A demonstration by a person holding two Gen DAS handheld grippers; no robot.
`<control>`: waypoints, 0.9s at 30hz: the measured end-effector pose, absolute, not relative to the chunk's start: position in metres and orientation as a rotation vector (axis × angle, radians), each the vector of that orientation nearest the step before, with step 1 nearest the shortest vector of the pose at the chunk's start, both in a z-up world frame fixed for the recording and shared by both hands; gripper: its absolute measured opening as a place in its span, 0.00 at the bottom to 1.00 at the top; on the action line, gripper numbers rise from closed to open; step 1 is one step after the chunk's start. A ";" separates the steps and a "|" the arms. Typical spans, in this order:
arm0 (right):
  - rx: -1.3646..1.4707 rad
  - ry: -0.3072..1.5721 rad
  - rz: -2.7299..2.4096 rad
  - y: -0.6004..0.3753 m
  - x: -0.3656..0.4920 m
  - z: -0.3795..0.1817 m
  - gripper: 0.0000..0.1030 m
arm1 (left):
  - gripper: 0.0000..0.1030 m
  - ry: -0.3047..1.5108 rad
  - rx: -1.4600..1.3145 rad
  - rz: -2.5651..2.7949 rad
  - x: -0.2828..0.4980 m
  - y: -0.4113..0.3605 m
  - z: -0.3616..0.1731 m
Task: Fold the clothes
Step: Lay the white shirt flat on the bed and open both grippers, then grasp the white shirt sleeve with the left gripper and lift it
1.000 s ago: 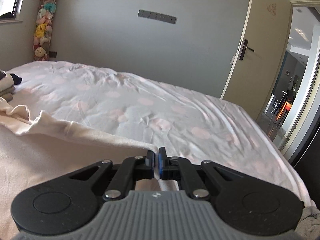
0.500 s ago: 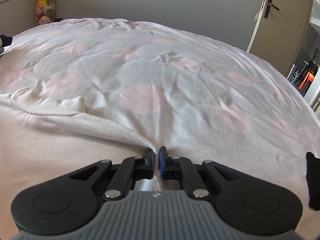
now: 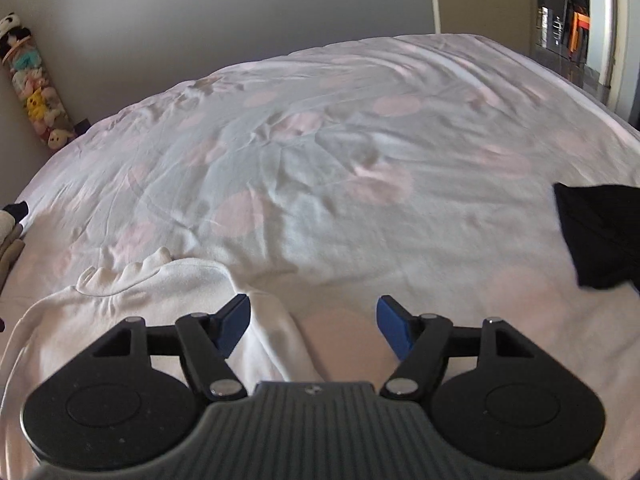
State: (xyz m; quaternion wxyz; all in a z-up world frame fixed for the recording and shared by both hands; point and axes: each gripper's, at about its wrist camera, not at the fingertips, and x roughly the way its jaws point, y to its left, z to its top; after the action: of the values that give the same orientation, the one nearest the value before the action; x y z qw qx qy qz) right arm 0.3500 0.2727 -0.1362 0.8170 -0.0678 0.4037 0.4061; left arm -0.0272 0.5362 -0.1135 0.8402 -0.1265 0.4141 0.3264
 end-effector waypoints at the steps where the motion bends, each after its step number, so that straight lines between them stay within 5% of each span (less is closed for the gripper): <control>1: -0.134 0.868 0.850 0.257 0.348 -0.133 0.69 | 0.48 0.873 -0.278 0.695 -0.040 0.530 -0.109; 12: -0.081 1.071 0.753 0.099 0.278 -0.133 0.67 | 0.50 0.914 -0.353 0.754 -0.153 0.457 -0.098; 27: -0.013 1.314 0.698 0.063 0.235 -0.182 0.50 | 0.55 0.923 -0.558 0.800 -0.247 0.382 -0.134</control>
State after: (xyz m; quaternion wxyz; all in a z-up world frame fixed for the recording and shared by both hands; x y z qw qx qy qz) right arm 0.2346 0.0632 -0.1821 0.7356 -0.0058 0.5982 0.3178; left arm -0.2472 0.3819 -0.1340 0.7830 -0.2587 0.4274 0.3705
